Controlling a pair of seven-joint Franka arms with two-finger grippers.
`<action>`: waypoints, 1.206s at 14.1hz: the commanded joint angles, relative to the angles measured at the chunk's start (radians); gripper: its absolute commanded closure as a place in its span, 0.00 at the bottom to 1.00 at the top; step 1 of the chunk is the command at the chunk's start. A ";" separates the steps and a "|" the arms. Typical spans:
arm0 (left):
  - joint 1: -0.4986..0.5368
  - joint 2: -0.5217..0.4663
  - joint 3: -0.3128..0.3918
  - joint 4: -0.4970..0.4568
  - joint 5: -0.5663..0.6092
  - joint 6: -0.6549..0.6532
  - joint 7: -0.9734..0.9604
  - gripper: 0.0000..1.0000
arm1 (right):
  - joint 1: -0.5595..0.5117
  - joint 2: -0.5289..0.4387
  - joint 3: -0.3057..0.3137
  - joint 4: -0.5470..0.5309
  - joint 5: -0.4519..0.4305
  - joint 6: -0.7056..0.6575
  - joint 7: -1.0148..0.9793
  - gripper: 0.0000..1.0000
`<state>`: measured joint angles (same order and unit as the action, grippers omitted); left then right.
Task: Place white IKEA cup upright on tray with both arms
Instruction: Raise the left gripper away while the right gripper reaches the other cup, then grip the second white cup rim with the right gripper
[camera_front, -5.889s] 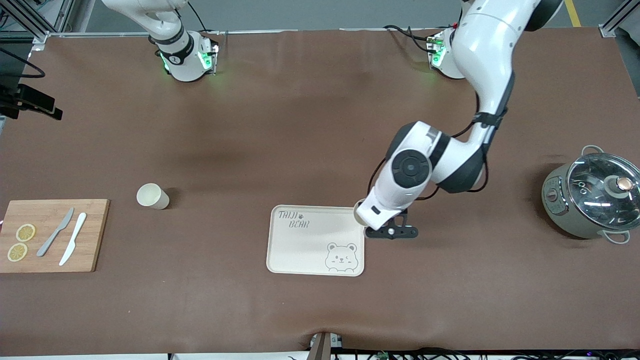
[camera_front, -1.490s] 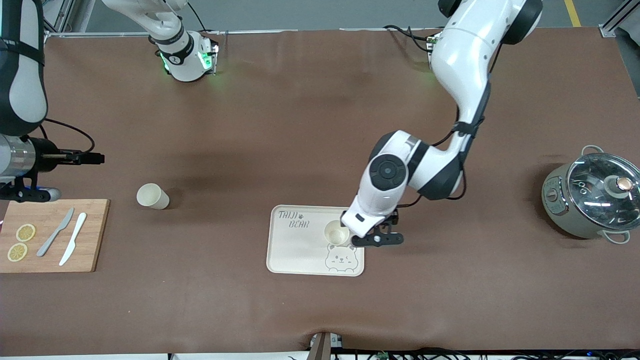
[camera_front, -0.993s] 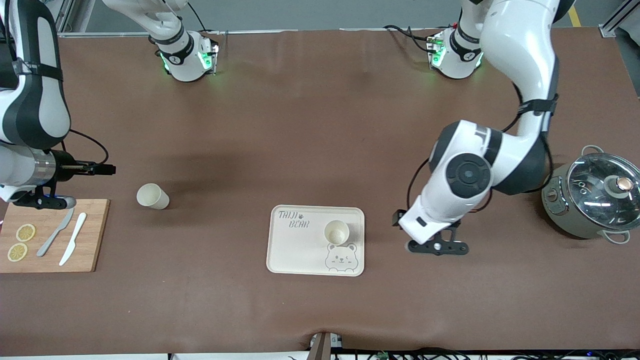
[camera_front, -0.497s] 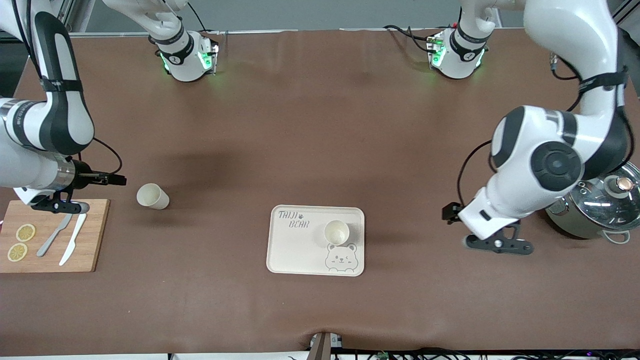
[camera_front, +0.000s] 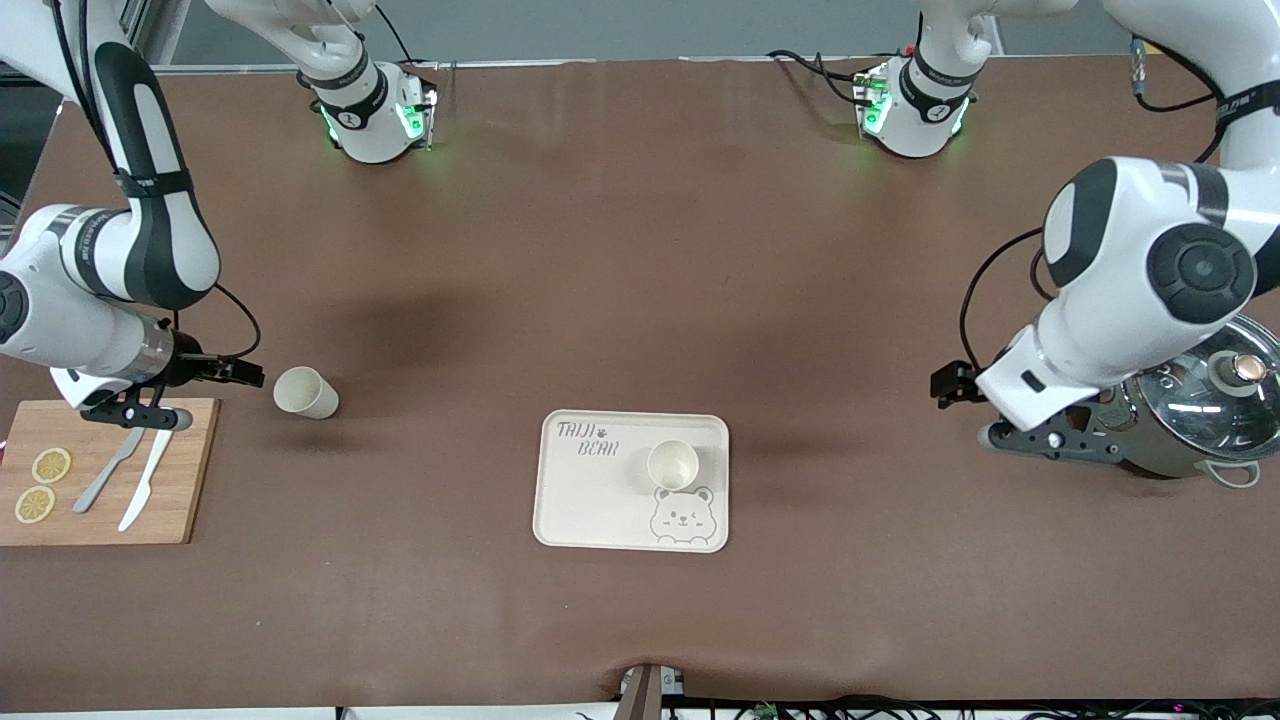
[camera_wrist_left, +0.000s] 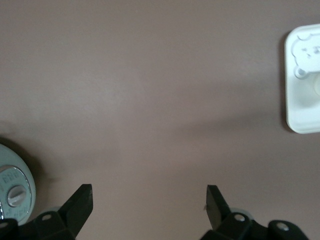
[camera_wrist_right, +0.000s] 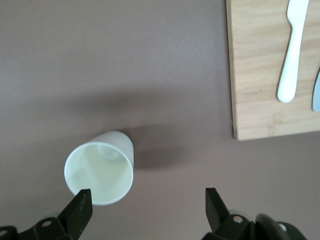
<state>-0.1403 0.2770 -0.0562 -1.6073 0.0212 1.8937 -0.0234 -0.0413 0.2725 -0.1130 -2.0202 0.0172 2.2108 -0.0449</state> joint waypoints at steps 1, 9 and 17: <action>0.034 -0.168 -0.007 -0.181 -0.035 0.034 0.046 0.00 | -0.008 -0.001 0.018 -0.046 0.004 0.065 0.013 0.00; 0.077 -0.363 -0.011 -0.353 -0.053 0.022 0.085 0.00 | 0.024 0.042 0.019 -0.126 0.035 0.202 0.066 0.00; 0.107 -0.439 -0.007 -0.398 -0.084 0.015 0.135 0.00 | 0.044 0.076 0.019 -0.126 0.035 0.208 0.068 0.54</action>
<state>-0.0513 -0.1015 -0.0568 -1.9562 -0.0370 1.8984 0.0839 -0.0181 0.3457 -0.0936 -2.1346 0.0374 2.4019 0.0115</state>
